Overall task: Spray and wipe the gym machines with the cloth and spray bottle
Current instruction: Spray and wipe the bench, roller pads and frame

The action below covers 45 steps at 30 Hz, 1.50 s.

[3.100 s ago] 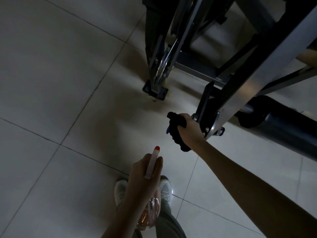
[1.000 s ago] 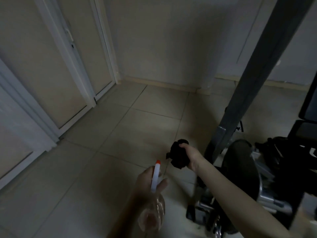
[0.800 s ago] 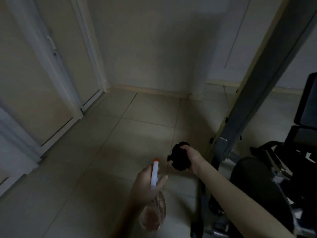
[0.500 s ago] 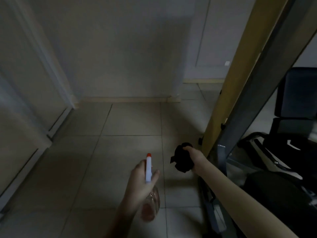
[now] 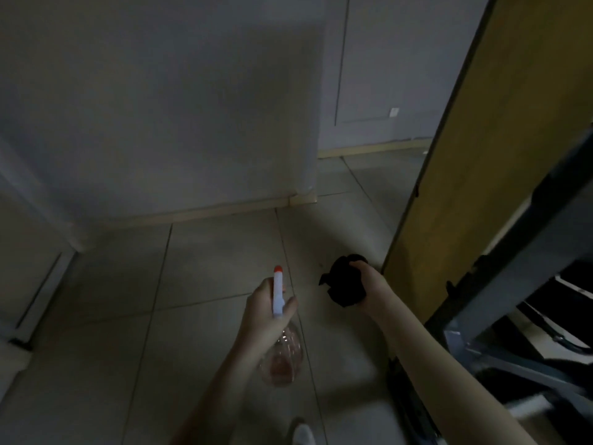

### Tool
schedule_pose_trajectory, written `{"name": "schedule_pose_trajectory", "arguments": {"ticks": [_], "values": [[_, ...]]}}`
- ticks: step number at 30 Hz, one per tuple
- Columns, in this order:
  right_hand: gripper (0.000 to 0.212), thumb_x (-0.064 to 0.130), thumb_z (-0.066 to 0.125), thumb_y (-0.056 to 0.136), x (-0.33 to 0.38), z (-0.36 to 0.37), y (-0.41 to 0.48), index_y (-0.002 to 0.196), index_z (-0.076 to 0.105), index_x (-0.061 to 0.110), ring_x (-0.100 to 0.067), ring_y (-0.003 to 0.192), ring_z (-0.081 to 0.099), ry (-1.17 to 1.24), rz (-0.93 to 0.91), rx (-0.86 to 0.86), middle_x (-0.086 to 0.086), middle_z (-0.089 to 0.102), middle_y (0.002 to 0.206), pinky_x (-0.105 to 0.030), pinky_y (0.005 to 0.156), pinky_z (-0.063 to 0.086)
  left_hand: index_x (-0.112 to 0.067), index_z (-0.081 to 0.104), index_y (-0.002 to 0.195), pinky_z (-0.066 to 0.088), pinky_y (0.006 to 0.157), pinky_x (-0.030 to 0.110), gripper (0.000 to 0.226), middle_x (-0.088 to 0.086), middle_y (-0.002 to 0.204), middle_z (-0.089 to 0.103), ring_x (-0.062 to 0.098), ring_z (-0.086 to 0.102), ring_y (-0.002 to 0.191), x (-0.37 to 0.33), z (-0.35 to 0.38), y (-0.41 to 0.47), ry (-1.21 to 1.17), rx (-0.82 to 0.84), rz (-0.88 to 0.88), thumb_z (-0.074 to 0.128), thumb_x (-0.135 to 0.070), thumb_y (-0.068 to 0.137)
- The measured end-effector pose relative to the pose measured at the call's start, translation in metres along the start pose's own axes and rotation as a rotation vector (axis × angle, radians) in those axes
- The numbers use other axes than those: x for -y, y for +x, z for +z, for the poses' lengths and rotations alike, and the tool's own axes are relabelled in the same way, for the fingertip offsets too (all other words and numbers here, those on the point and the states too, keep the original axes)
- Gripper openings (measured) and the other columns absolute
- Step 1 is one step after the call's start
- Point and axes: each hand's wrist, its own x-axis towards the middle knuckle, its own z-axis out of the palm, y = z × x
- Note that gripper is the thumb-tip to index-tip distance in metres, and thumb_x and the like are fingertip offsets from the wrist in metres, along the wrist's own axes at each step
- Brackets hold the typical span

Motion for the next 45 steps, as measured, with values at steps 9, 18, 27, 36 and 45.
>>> {"name": "schedule_pose_trajectory", "arguments": {"ticks": [9, 18, 27, 36, 45], "values": [[0.035, 0.029, 0.053, 0.096, 0.122, 0.095, 0.090, 0.118, 0.052, 0.002, -0.024, 0.063, 0.058, 0.023, -0.068, 0.010, -0.013, 0.061, 0.083, -0.033, 0.050, 0.044, -0.013, 0.061, 0.090, 0.048, 0.064, 0.030, 0.013, 0.001, 0.075, 0.061, 0.014, 0.059, 0.066, -0.048, -0.050, 0.218, -0.233, -0.123, 0.081, 0.069, -0.022, 0.086], [0.021, 0.022, 0.042, 0.100, 0.235, 0.183, 0.200, 0.089, 0.050, 0.005, -0.024, 0.064, 0.053, 0.224, -0.231, -0.015, -0.015, 0.058, 0.082, -0.032, 0.058, 0.039, -0.023, 0.054, 0.073, 0.041, 0.062, 0.024, 0.019, -0.006, 0.066, 0.054, 0.010, 0.055, 0.062, -0.083, -0.064, 0.444, -0.285, 0.039, 0.267, 0.064, -0.020, 0.089], [0.018, 0.020, 0.041, 0.100, 0.329, 0.180, 0.315, 0.091, 0.051, 0.009, -0.016, 0.047, 0.057, 0.593, -0.344, -0.175, -0.007, 0.057, 0.063, -0.029, 0.055, 0.045, -0.017, 0.060, 0.084, 0.050, 0.060, 0.032, 0.009, 0.004, 0.067, 0.061, 0.014, 0.059, 0.059, -0.120, 0.014, 0.614, -0.257, 0.400, 0.249, 0.067, -0.023, 0.087], [0.013, 0.016, 0.047, 0.094, 0.464, 0.112, 0.432, 0.085, 0.055, 0.011, -0.021, 0.072, 0.057, 0.527, -0.429, -0.332, -0.009, 0.057, 0.084, -0.034, 0.070, 0.048, -0.040, 0.050, 0.085, 0.051, 0.057, 0.024, 0.033, 0.009, 0.081, 0.060, 0.021, 0.057, 0.073, -0.212, 0.144, 0.757, -0.349, 0.650, 0.382, 0.062, -0.009, 0.091], [0.013, 0.019, 0.049, 0.094, 0.565, 0.066, 0.521, 0.090, 0.050, 0.006, -0.018, 0.052, 0.059, 0.609, -0.434, -0.469, -0.011, 0.055, 0.076, -0.031, 0.054, 0.047, -0.043, 0.055, 0.110, 0.053, 0.086, 0.052, 0.034, 0.007, 0.091, 0.061, 0.023, 0.062, 0.086, -0.264, 0.259, 0.875, -0.376, 0.891, 0.396, 0.066, -0.019, 0.089]]}}
